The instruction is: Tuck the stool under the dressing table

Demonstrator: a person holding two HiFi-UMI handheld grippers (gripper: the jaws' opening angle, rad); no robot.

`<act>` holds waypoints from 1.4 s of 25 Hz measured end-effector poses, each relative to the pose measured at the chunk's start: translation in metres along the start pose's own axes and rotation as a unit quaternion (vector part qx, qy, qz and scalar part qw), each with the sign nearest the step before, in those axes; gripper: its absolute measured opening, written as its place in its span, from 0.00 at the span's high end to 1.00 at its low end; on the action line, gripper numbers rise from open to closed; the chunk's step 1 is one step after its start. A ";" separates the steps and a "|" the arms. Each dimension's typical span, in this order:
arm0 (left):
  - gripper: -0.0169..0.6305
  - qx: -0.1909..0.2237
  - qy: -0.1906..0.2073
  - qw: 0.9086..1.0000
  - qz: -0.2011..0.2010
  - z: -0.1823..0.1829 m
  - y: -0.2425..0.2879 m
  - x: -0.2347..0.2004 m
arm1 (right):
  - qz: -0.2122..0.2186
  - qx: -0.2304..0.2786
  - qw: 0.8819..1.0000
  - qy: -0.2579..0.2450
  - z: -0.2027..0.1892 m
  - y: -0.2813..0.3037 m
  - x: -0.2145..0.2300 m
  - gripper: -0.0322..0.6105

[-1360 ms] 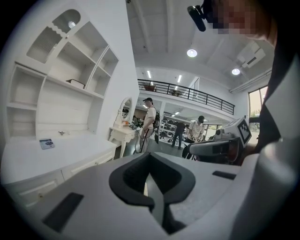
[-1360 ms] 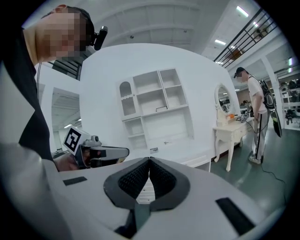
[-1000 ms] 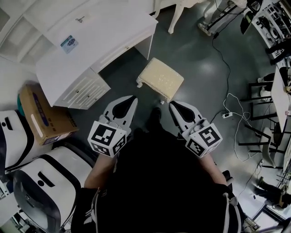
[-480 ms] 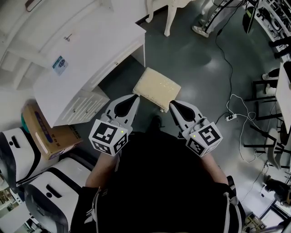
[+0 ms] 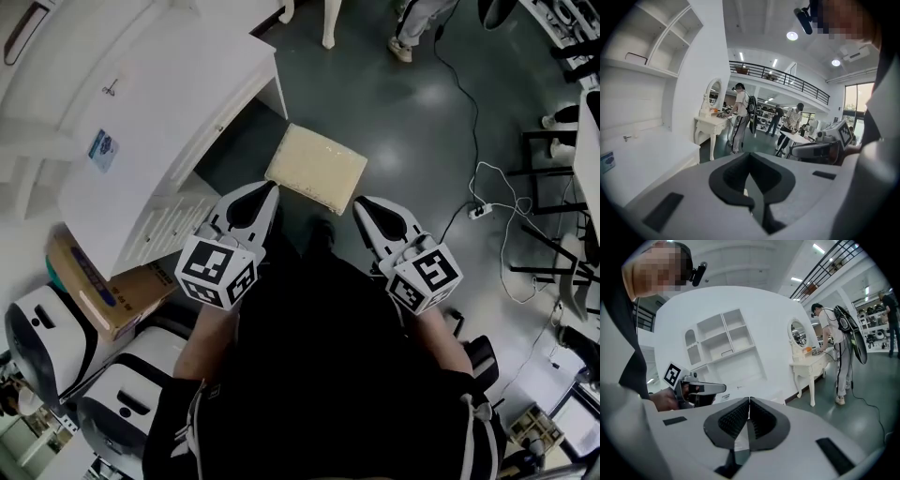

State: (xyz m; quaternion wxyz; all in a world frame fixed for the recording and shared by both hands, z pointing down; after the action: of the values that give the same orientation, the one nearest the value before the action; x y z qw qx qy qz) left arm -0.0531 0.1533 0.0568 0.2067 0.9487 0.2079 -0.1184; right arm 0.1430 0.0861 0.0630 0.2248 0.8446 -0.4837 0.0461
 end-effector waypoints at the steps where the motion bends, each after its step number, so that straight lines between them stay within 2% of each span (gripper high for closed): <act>1: 0.96 -0.004 0.000 1.000 -0.009 0.000 0.004 -0.004 | -0.008 0.000 1.000 0.004 -0.002 0.003 0.002 0.92; 6: 0.96 -0.037 0.002 0.997 -0.062 -0.001 0.019 -0.035 | -0.075 -0.001 0.997 0.034 -0.012 0.027 0.011 0.92; 9: 0.96 -0.048 0.009 0.996 -0.070 0.001 0.018 -0.068 | -0.108 -0.007 0.993 0.050 -0.015 0.044 0.007 0.92; 13: 0.96 -0.073 -0.004 0.993 -0.096 -0.008 0.022 -0.108 | -0.140 -0.019 0.988 0.060 -0.019 0.069 -0.006 0.92; 16: 0.96 -0.102 -0.007 0.988 -0.119 -0.018 0.027 -0.123 | -0.154 -0.006 0.985 0.073 -0.017 0.080 -0.023 0.92; 19: 0.96 -0.113 -0.009 0.986 -0.125 -0.019 0.043 -0.130 | -0.165 -0.008 0.982 0.092 -0.029 0.082 -0.022 0.92; 22: 0.96 -0.115 -0.010 0.985 -0.124 -0.018 0.064 -0.132 | -0.172 -0.021 0.978 0.116 -0.047 0.081 -0.008 0.92; 26: 0.96 -0.130 -0.005 0.983 -0.132 -0.022 0.093 -0.135 | -0.189 -0.022 0.974 0.124 -0.061 0.085 0.019 0.92; 35: 0.96 -0.207 -0.004 0.967 -0.148 -0.083 0.152 -0.145 | -0.202 -0.019 0.966 0.158 -0.118 0.111 0.077 0.92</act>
State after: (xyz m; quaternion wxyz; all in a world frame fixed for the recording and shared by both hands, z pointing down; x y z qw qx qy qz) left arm -0.1029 0.0140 0.2280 0.3791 0.8435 0.3654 -0.1058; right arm 0.1077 0.0271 0.2286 0.3193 0.9022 -0.2623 0.1238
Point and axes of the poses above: the fingertips, and each gripper's own axes: y forward along the fingers, x to its right, z out of its top, the point moved 6 cm from there along -y, backward along the fingers, and after that the axes turned 10 degrees about -z, right-handed, at the moved point
